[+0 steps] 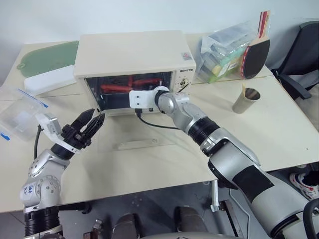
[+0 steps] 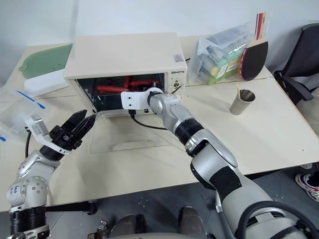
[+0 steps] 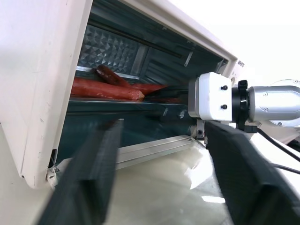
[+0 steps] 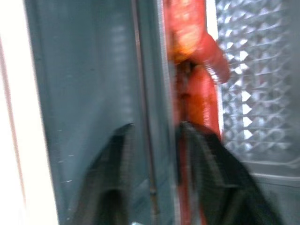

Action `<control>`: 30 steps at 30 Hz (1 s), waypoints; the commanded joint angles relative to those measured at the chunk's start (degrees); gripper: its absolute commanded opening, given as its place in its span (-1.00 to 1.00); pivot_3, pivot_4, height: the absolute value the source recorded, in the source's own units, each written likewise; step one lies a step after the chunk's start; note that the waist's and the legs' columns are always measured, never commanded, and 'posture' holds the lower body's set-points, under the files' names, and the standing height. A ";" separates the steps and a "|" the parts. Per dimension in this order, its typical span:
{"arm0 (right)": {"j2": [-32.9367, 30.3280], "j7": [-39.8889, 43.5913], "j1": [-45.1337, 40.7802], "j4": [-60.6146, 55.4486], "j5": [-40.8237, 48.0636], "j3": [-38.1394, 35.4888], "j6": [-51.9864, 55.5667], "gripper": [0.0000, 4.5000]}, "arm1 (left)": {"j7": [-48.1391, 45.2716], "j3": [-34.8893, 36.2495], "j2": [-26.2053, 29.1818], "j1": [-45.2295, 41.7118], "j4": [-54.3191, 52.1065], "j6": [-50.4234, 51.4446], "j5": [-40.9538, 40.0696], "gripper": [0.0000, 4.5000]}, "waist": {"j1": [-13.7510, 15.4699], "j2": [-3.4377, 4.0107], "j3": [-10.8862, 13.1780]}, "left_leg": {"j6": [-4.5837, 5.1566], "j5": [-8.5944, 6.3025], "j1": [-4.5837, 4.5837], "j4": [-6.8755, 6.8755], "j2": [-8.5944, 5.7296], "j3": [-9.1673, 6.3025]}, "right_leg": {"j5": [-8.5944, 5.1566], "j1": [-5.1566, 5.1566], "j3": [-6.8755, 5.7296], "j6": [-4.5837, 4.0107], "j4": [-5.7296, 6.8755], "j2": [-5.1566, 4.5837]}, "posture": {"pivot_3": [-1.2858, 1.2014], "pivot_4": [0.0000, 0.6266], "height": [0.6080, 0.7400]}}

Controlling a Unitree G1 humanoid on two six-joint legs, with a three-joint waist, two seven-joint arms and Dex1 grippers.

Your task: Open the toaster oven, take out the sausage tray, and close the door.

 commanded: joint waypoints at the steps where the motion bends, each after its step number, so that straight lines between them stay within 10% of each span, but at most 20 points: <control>1: 0.66 -1.50 -0.82 -2.00 -1.52 -0.50 -0.41 -0.82 | -0.52 1.02 1.07 0.20 -2.56 -0.19 -1.04 0.84 | 0.01 0.00 0.00 | 0.00 0.00 0.00 0.00 0.00 0.00 | 0.00 0.00 0.00 0.00 0.00 0.00 | 0.03 -0.52 1.00; 30: -10.23 3.49 27.72 -49.48 -19.13 0.96 6.32 -1.00 | 6.67 3.32 5.45 -3.74 1.05 13.61 -6.45 1.00 | 0.32 -0.01 0.00 | -0.02 -0.01 0.00 -0.04 0.00 -0.01 | 0.00 0.00 0.00 0.00 -0.06 0.00 | 0.03 -0.52 1.00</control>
